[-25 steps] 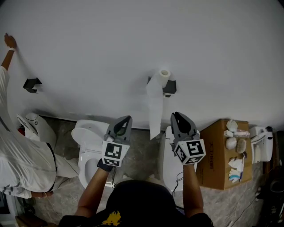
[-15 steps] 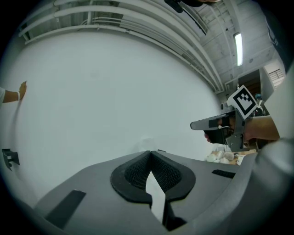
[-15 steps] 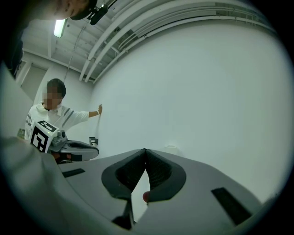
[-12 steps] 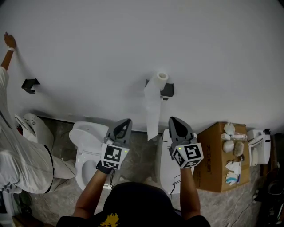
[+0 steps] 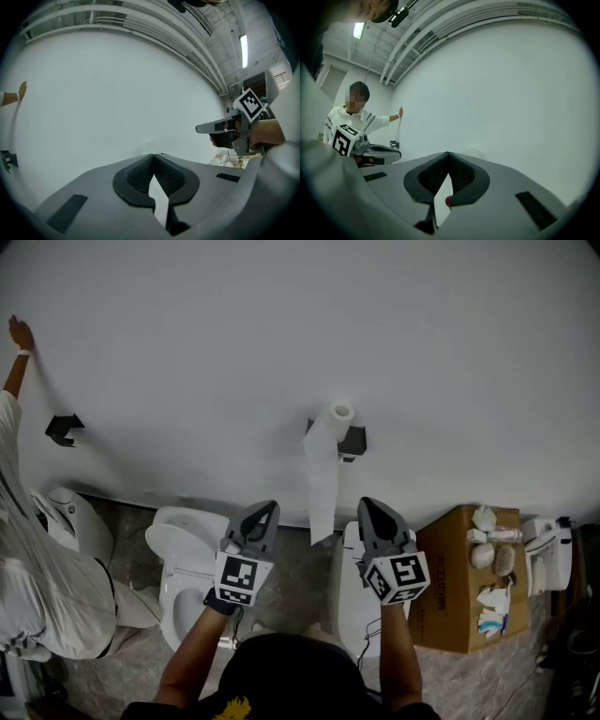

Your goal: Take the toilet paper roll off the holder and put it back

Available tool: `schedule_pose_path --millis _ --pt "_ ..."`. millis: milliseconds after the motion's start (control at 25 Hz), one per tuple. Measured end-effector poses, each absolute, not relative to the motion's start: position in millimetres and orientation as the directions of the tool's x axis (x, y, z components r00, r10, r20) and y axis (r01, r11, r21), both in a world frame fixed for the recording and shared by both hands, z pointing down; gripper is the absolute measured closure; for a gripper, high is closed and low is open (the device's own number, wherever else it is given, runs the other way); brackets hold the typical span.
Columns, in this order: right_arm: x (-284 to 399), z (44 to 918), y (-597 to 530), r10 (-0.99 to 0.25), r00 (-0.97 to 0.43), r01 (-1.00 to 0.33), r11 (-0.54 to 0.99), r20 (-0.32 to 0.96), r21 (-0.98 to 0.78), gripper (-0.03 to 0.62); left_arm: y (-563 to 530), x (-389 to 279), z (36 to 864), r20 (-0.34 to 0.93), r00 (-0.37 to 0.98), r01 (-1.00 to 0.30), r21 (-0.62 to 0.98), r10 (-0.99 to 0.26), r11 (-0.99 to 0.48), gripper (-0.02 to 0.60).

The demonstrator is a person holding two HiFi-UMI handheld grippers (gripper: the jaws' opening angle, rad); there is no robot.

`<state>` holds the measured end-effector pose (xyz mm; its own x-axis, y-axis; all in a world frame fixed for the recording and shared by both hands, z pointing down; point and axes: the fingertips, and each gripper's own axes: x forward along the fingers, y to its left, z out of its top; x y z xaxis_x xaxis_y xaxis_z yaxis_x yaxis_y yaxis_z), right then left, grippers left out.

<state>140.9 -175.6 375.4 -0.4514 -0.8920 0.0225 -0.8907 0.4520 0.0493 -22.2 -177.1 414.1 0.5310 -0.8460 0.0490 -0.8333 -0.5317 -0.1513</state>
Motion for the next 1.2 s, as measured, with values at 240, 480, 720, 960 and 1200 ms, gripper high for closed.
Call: schedule_pose_path --millis 240,480,720,960,1200 --pt "146 378 -178 -0.898 -0.439 -0.897 0.44 0.031 0.039 0.592 -180 -19 413 0.047 0.537 -0.829 -0.152 -0.842 -0.537 0.563" --pt "144 378 -180 -0.9 -0.435 -0.898 0.436 0.036 0.057 0.592 -183 -22 412 0.038 0.536 -0.83 -0.154 -0.843 -0.535 0.563" --pt "145 377 -180 -0.905 -0.423 -0.9 0.426 0.049 0.097 0.592 -184 -19 409 0.033 0.542 -0.827 -0.156 -0.839 -0.54 0.563" --pt "144 376 -180 -0.903 -0.427 -0.897 0.43 0.049 0.101 0.592 -185 -23 410 0.034 0.54 -0.829 -0.154 -0.841 -0.538 0.563" --pt "148 373 -174 -0.9 -0.434 -0.894 0.436 0.043 0.105 0.592 -180 -30 414 0.038 0.529 -0.836 -0.148 -0.848 -0.529 0.563"
